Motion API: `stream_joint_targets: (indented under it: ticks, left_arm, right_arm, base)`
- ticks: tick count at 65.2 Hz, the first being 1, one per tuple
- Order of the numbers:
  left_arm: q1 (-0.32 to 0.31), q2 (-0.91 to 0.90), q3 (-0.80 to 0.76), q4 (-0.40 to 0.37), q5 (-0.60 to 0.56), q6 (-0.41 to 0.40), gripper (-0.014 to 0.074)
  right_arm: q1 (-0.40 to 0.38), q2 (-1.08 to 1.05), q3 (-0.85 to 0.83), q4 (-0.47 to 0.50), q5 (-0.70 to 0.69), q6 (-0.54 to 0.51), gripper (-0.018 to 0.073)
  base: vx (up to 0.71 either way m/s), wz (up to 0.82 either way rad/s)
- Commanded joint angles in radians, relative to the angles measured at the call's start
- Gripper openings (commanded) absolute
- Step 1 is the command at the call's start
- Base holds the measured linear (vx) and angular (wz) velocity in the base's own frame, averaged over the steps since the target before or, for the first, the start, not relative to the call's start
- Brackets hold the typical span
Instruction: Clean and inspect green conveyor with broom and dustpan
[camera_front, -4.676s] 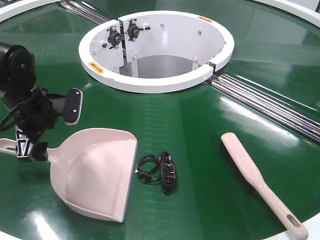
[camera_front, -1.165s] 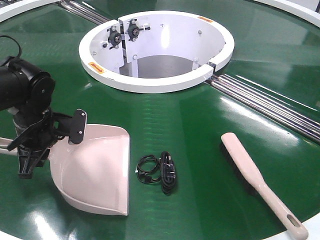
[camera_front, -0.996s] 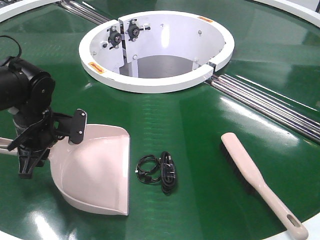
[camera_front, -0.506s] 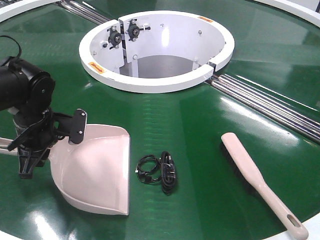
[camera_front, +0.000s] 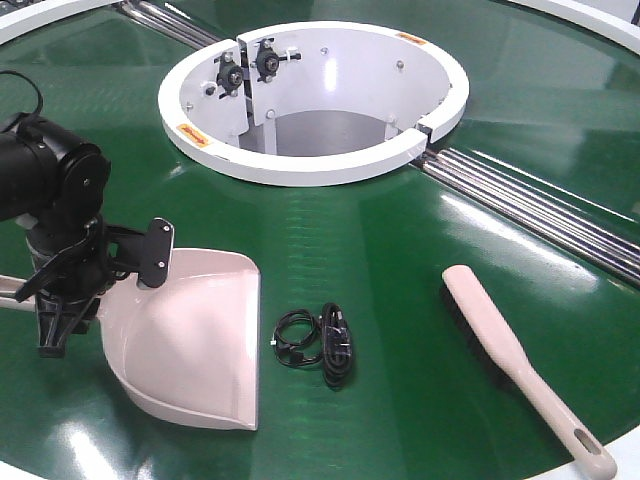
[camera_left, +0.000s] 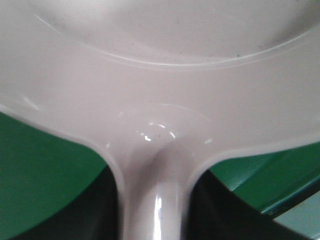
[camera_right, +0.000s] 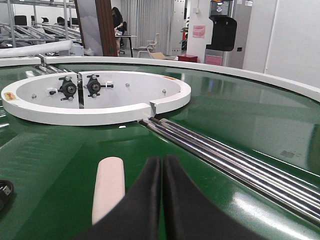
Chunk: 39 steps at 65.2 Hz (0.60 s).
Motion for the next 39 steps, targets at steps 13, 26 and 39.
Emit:
stream_joint_targets:
  ticks: [13,26,39]
  left_arm:
    - [-0.005,-0.050,-0.021,0.005,-0.012,-0.019,-0.0008]
    - [-0.005,-0.050,-0.021,0.005,-0.011,-0.019,-0.0008]
    - [-0.005,-0.050,-0.021,0.005,-0.011,-0.019,-0.0008]
  right_arm:
    - [-0.003,-0.011,-0.014,0.011,-0.199,0.001,-0.0008]
    - [-0.003,0.096,-0.185,0.096,0.022,0.063,-0.0008]
    - [-0.003,0.336,-0.402,0.101,0.230,0.002,-0.0008]
  base:
    - [0.00,0.00]
    - [0.00,0.00]
    - [0.00,0.00]
